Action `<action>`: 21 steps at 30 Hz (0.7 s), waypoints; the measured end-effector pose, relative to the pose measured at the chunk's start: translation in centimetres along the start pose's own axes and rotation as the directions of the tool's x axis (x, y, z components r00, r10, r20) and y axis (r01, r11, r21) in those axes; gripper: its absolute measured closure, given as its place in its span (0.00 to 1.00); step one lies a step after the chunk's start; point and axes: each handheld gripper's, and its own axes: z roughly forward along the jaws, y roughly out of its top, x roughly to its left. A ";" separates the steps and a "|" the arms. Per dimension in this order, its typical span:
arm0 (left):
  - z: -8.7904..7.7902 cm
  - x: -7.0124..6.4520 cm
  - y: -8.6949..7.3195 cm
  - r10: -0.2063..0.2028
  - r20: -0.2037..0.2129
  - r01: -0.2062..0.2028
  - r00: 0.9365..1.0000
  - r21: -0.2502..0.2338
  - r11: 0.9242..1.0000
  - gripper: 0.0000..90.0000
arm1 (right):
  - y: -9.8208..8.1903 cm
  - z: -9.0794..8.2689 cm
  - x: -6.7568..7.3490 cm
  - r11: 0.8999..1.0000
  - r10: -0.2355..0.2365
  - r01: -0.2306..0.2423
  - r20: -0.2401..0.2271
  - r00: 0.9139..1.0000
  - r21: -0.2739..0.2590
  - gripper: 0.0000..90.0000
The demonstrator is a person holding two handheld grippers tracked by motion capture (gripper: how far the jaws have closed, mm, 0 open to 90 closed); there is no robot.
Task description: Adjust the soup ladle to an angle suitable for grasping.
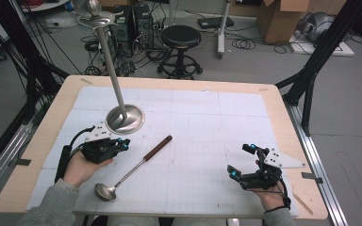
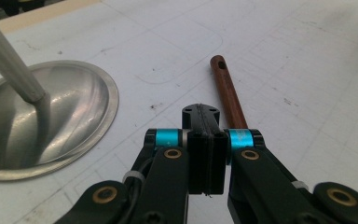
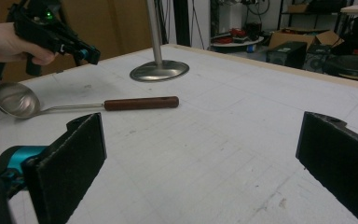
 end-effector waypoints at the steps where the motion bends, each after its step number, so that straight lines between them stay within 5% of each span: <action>1: 0.4 0.1 0.1 -0.016 -0.003 0.016 1.000 0.006 1.000 1.00 | 0.0 0.0 0.1 1.000 0.006 -0.006 -0.002 1.000 0.005 0.00; 2: 0.9 0.1 0.2 -0.038 0.000 0.038 0.999 0.007 0.999 0.99 | 0.0 0.0 0.1 1.000 -0.001 0.001 -0.001 1.000 0.006 0.00; 12: 4.5 -0.5 0.6 0.012 -0.008 -0.011 1.000 0.121 0.993 0.99 | 0.0 0.1 0.0 1.000 -0.006 0.006 -0.009 1.000 0.011 0.00; 21: 5.8 -0.8 0.4 0.012 0.024 -0.016 1.000 0.175 0.984 0.99 | 0.0 0.2 0.1 1.000 -0.006 0.006 -0.010 1.000 0.018 0.00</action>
